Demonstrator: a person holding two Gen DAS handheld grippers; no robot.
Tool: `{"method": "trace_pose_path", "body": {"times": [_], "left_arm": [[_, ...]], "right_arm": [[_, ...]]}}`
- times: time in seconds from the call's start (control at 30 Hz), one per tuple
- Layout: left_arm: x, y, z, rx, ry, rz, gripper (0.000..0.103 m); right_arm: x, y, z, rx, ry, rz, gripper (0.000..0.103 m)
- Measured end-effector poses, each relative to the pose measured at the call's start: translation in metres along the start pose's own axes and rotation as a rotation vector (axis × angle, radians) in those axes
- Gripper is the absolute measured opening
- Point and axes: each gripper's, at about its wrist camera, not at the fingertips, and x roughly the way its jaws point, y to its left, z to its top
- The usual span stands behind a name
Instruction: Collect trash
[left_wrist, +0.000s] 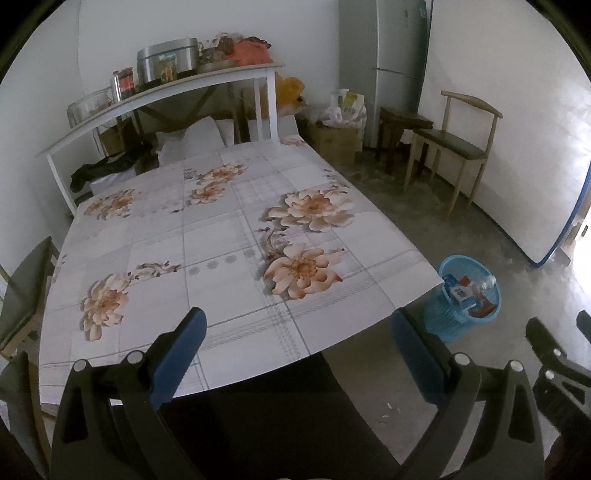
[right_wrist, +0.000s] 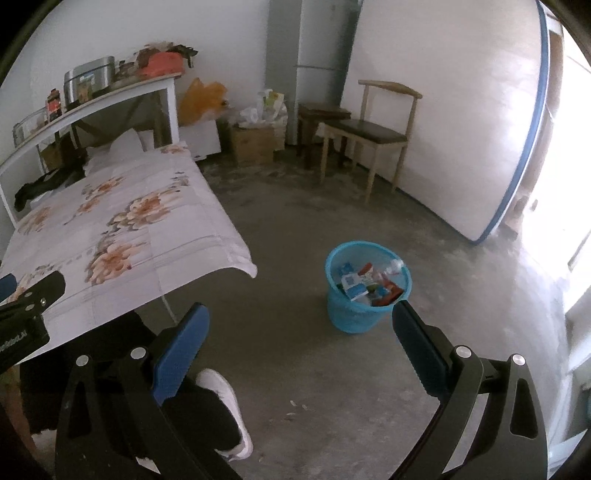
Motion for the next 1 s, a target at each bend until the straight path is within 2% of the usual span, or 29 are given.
{"method": "trace_pose_path", "body": {"times": [0.5,1.0], "left_arm": [[0.000,-0.007,-0.001,0.028,0.018,0.005,0.097],[-0.004,-0.019,-0.001,0.077,0.011,-0.050,0.097]], "right_arm": [[0.001,-0.015,0.000,0.023,0.010,-0.021,0.095],[0.000,-0.021,0.000,0.026,0.011,-0.036,0.095]]}}
